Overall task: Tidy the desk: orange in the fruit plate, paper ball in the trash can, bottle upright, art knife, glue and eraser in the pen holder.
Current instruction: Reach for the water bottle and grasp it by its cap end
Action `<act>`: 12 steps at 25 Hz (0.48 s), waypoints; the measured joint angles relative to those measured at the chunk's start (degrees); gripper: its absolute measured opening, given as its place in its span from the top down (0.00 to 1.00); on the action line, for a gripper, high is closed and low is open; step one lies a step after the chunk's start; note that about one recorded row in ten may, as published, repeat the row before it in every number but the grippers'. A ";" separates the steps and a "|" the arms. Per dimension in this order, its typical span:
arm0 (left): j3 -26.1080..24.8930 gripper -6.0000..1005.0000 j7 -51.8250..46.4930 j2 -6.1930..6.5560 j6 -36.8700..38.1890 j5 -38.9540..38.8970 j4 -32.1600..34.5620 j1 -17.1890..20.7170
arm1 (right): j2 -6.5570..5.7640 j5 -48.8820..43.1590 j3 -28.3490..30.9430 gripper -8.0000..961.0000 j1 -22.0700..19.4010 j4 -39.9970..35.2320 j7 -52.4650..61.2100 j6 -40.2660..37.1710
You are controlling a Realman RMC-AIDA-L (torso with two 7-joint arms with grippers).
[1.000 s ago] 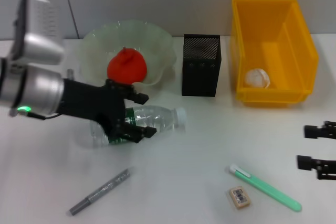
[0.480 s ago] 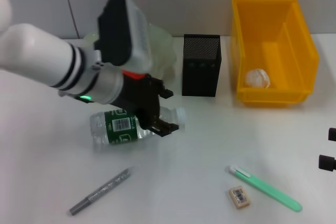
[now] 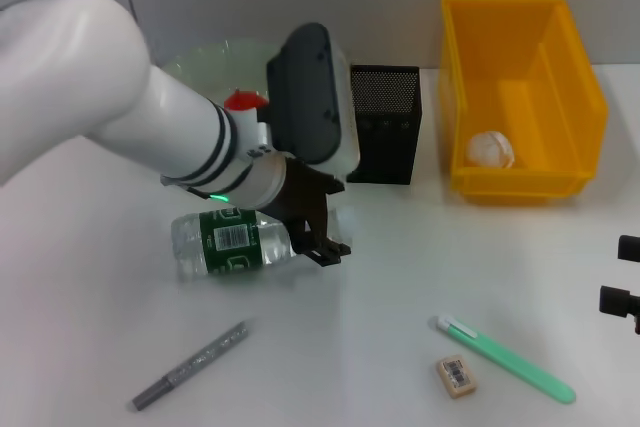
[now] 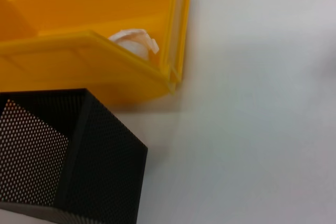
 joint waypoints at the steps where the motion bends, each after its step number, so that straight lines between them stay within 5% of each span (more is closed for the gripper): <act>1: 1.39 0.28 -0.78 0.00 -1.23 0.08 -0.45 -0.25 | 0.01 0.00 0.00 0.17 0.39 0.50 -0.01 0.07; 12: 3.41 0.29 -1.64 0.00 -5.96 -0.34 -5.82 -2.88 | -0.05 0.00 -0.01 0.18 1.51 2.32 -0.40 0.19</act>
